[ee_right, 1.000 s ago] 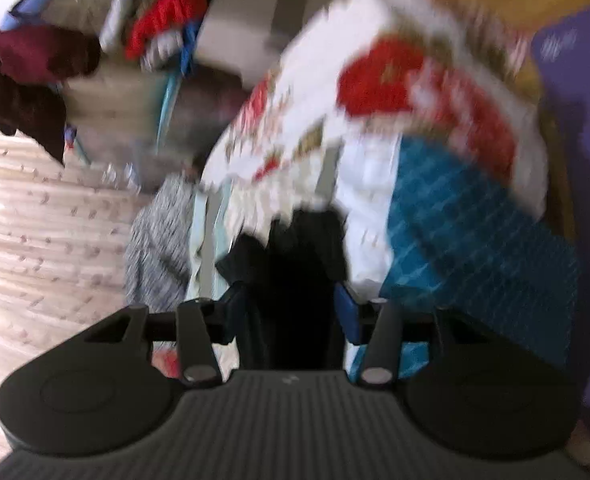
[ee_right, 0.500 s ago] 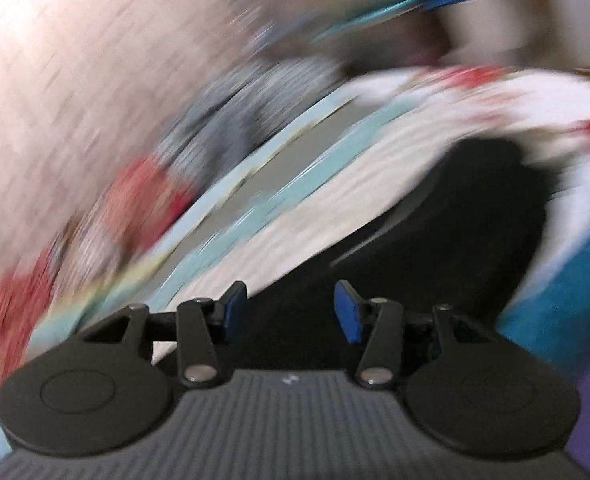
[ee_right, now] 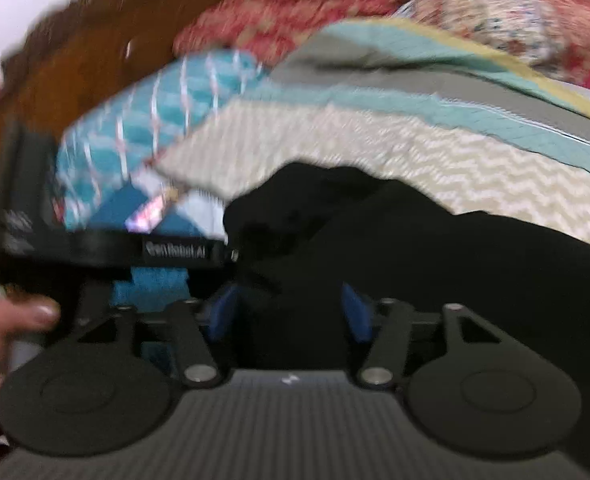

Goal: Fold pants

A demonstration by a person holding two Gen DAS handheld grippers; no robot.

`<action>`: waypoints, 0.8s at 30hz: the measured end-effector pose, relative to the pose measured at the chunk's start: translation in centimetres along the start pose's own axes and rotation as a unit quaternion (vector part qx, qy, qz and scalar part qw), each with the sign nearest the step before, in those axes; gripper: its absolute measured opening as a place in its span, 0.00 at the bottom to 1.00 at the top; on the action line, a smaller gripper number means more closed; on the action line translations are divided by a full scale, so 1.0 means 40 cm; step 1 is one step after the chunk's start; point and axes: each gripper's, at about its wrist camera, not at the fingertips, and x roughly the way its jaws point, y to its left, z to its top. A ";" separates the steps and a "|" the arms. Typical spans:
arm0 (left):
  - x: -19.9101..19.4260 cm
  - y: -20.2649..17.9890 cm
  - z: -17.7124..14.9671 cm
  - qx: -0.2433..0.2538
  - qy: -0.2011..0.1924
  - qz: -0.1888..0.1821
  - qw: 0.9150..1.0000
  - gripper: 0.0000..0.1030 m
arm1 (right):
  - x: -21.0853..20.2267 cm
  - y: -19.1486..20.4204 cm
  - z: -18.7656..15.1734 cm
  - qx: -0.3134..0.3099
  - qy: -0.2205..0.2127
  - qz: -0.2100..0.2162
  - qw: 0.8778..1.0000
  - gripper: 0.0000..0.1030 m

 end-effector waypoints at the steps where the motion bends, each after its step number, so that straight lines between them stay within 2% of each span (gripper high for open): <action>1: 0.000 -0.001 0.000 0.004 -0.001 0.000 1.000 0.25 | 0.018 -0.002 0.003 -0.004 0.009 -0.003 1.000 0.64; 5: -0.001 -0.004 -0.004 0.008 -0.005 0.001 1.000 0.25 | 0.066 0.003 0.003 -0.001 0.037 -0.017 0.999 0.66; 7: -0.002 -0.002 -0.006 0.007 -0.006 -0.002 1.000 0.25 | 0.077 0.018 -0.006 -0.007 0.042 -0.021 0.999 0.50; 8: -0.003 0.000 -0.005 0.006 -0.006 -0.004 1.000 0.25 | 0.082 0.028 -0.004 -0.019 0.043 -0.029 0.998 0.26; 9: -0.005 0.002 -0.005 0.003 -0.006 -0.007 1.000 0.25 | 0.079 0.042 -0.007 -0.038 0.041 -0.051 0.997 0.18; 11: -0.013 0.004 -0.006 -0.003 -0.011 -0.016 1.000 0.25 | 0.066 0.085 -0.021 -0.103 0.003 -0.109 0.989 0.17; 13: -0.028 0.003 -0.007 -0.006 -0.025 -0.036 0.999 0.25 | 0.046 0.146 -0.042 -0.196 -0.060 -0.188 0.961 0.17; 14: -0.037 -0.003 -0.007 -0.001 -0.034 -0.036 0.999 0.25 | 0.042 0.178 -0.060 -0.242 -0.087 -0.217 0.941 0.17; 15: -0.041 -0.008 -0.008 0.005 -0.039 -0.027 0.999 0.25 | 0.047 0.204 -0.082 -0.280 -0.103 -0.239 0.924 0.17; 16: -0.041 -0.008 -0.010 0.009 -0.042 -0.018 0.999 0.24 | 0.059 0.217 -0.101 -0.300 -0.101 -0.246 0.916 0.17; 17: -0.036 0.001 -0.015 0.007 -0.039 -0.010 0.999 0.24 | 0.075 0.223 -0.117 -0.309 -0.085 -0.242 0.916 0.17; 19: -0.020 0.034 -0.027 -0.014 -0.019 -0.007 1.000 0.24 | 0.112 0.233 -0.160 -0.321 -0.029 -0.205 0.924 0.17; 20: -0.011 0.058 -0.035 -0.033 -0.007 -0.013 0.999 0.23 | 0.123 0.240 -0.183 -0.331 -0.011 -0.194 0.923 0.19; 22: -0.014 0.082 -0.047 -0.048 -0.004 -0.027 0.998 0.23 | 0.123 0.262 -0.218 -0.355 -0.018 -0.199 0.913 0.20; 23: -0.020 0.083 -0.050 -0.045 -0.007 -0.032 0.998 0.25 | 0.119 0.265 -0.217 -0.354 -0.022 -0.199 0.913 0.22; 24: -0.028 0.084 -0.049 -0.043 -0.010 -0.038 0.998 0.26 | 0.112 0.260 -0.203 -0.337 -0.022 -0.195 0.921 0.26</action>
